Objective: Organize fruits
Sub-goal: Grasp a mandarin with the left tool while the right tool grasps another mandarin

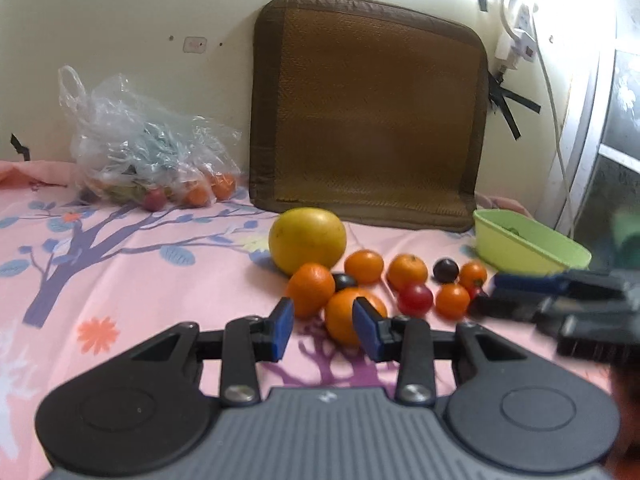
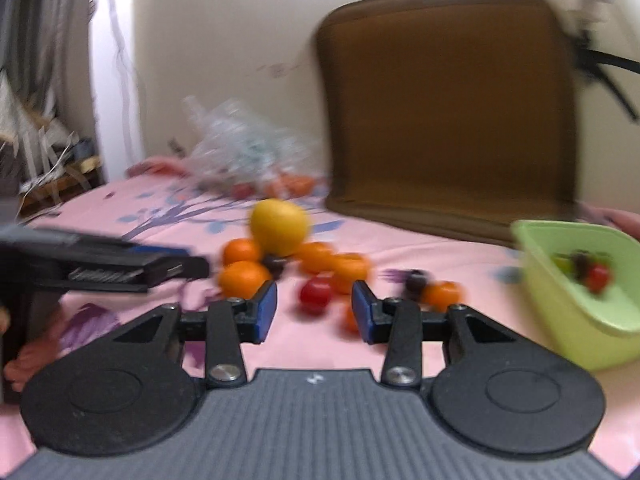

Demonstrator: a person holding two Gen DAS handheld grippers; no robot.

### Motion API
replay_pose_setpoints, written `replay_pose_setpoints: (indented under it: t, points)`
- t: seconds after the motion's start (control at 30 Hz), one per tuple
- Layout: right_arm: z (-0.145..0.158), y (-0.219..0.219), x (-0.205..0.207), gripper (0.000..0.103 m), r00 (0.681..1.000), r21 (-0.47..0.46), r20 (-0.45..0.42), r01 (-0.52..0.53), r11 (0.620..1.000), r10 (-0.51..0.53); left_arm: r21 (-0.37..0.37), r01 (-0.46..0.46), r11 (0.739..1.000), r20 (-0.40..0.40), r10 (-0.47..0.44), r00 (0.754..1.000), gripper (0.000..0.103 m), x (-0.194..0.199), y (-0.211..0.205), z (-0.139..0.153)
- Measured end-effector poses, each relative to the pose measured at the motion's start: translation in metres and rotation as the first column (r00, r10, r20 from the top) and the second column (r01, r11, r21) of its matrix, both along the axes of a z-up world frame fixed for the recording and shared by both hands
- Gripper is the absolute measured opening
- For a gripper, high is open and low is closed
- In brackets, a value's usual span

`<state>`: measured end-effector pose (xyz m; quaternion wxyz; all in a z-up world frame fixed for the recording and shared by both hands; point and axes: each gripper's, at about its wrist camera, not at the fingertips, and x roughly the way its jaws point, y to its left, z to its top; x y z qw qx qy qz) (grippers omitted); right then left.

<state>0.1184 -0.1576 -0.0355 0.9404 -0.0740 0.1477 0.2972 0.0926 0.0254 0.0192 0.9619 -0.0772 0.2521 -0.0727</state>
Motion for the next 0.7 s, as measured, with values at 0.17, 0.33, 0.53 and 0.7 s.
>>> replay_pose_setpoints:
  t: [0.17, 0.33, 0.53, 0.7]
  points:
    - [-0.009, 0.048, 0.006, 0.047, 0.999, -0.08, -0.016, -0.053, 0.995, 0.052, -0.058, -0.005, 0.998, -0.034, 0.003, 0.999, 0.048, 0.032, 0.013, 0.003]
    - [-0.017, 0.075, 0.028, 0.044, 0.996, -0.134, -0.089, -0.036, 0.99, 0.024, -0.064, 0.01, 0.998, -0.076, -0.015, 0.997, 0.042, 0.05, 0.013, -0.009]
    - [-0.02, 0.056, 0.011, 0.043, 0.995, -0.11, -0.092, -0.041, 0.993, 0.031, -0.087, 0.026, 0.996, -0.064, -0.032, 0.997, 0.033, 0.031, 0.012, -0.009]
    - [-0.023, 0.018, -0.011, 0.042, 0.995, -0.073, -0.1, -0.021, 0.997, 0.014, -0.115, 0.083, 0.99, -0.063, -0.09, 0.994, 0.032, -0.001, -0.014, -0.009]
